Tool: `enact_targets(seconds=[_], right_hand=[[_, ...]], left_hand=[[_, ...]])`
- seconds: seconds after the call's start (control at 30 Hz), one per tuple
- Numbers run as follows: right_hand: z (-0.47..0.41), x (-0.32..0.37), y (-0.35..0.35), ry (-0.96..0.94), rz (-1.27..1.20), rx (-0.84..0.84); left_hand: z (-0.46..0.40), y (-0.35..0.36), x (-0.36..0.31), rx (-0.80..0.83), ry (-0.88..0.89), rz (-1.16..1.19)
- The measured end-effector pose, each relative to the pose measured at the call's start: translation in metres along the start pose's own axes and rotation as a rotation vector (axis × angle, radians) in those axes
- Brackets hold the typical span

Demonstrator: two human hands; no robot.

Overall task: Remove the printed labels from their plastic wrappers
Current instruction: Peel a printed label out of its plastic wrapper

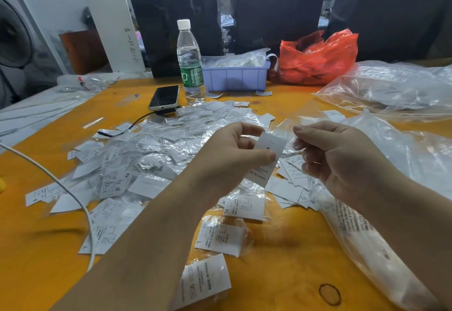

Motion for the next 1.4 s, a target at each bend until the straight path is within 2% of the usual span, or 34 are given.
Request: enact_targets(seconds=[0.5, 1.4], right_hand=[[0.0034, -0.0012, 0.0029, -0.003, -0.008, 0.019], [0.0017, -0.0077, 0.0023, 0.020, 0.016, 0.009]], left_hand=[[-0.0021, -0.0046, 0.0023, -0.040, -0.012, 0.041], [-0.0034, -0.0057, 0.0024, -0.054, 0.040, -0.034]])
Point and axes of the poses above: each hand's wrist, its own z-axis away from the middle knuckle, its own y-axis out of the palm, x = y × z, the point moved 9 cm from there along -z, towards the middle knuckle, and after that the axes turned 12 degrees about -x, right-handed, at the moved point
